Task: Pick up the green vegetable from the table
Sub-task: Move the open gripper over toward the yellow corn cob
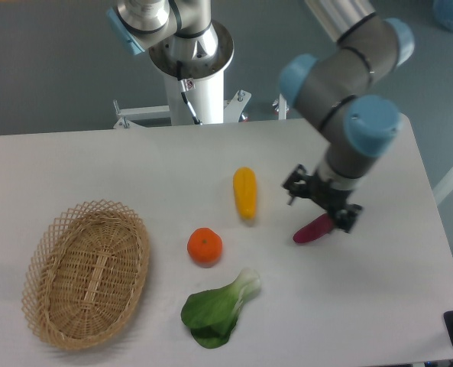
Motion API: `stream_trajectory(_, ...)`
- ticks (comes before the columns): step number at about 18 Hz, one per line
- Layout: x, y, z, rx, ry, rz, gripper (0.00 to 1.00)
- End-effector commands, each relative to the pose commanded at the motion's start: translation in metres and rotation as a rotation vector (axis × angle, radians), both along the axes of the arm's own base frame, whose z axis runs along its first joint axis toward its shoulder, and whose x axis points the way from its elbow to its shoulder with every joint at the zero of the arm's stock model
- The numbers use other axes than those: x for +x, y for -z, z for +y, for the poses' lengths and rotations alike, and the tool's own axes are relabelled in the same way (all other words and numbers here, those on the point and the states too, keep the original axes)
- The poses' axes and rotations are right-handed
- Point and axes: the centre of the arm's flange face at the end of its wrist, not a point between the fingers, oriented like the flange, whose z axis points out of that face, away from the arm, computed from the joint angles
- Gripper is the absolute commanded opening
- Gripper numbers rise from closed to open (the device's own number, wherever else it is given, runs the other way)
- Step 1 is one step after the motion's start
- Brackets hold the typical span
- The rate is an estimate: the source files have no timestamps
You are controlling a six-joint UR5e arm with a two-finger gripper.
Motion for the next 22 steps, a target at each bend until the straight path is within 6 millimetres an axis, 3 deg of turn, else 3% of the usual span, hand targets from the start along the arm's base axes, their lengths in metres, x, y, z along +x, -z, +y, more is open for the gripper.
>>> stream_trajectory(4, 0.024, 0.015, -0.001, -0.022, 0.011, -0.017, 1.0)
stream_trajectory(10, 0.04, 0.025, 0.001, -0.056, -0.028, -0.032, 1.0)
stream_trajectory(22, 0.055, 0.065, -0.014, -0.081, -0.036, 0.02, 1.0)
